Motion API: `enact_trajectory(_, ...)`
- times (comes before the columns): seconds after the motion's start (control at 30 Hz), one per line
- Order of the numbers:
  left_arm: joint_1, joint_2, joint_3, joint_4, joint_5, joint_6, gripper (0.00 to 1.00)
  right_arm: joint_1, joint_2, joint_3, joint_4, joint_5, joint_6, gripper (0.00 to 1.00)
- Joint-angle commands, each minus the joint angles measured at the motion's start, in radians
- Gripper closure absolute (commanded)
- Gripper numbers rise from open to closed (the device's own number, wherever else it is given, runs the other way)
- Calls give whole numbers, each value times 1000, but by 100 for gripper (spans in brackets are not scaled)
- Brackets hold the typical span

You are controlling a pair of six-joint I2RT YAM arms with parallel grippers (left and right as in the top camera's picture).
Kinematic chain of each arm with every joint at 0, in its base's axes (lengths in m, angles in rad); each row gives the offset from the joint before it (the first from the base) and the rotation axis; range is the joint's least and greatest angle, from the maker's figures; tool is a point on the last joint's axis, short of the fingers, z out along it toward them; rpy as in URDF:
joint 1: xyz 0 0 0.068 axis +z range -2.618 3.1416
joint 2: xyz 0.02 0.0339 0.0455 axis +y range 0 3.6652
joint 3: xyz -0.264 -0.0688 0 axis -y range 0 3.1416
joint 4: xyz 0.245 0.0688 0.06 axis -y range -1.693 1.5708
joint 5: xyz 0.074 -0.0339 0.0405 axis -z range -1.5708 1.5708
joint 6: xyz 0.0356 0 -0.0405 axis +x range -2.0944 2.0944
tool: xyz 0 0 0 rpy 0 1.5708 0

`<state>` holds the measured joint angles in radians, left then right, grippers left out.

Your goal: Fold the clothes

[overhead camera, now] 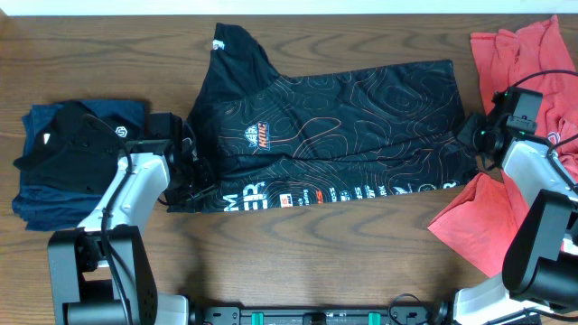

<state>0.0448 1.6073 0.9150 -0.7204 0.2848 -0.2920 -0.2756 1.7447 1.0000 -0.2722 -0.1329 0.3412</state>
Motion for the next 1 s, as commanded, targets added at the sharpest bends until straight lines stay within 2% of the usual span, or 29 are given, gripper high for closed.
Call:
enact_trajectory(0.0, 4, 7, -8, 0, -8, -2, 56, 6, 8, 13, -31, 24, 9, 82)
enact_trajectory(0.27, 4, 7, -8, 0, -9, -2, 56, 6, 8, 13, -37, 49, -28, 79)
enact_trajectory(0.4, 4, 7, -8, -3, -8, -2, 56, 6, 8, 13, 6, 55, -29, 75)
enact_trajectory(0.5, 4, 7, -8, -3, -8, -2, 56, 8, 8, 13, 23, 55, -28, 67)
enact_trajectory(0.7, 4, 7, -8, -3, -8, -2, 56, 32, 43, 13, 45, 55, -28, 63)
enact_trajectory(0.97, 4, 7, -8, -3, -8, -2, 56, 39, 132, 13, 82, 55, -27, 65)
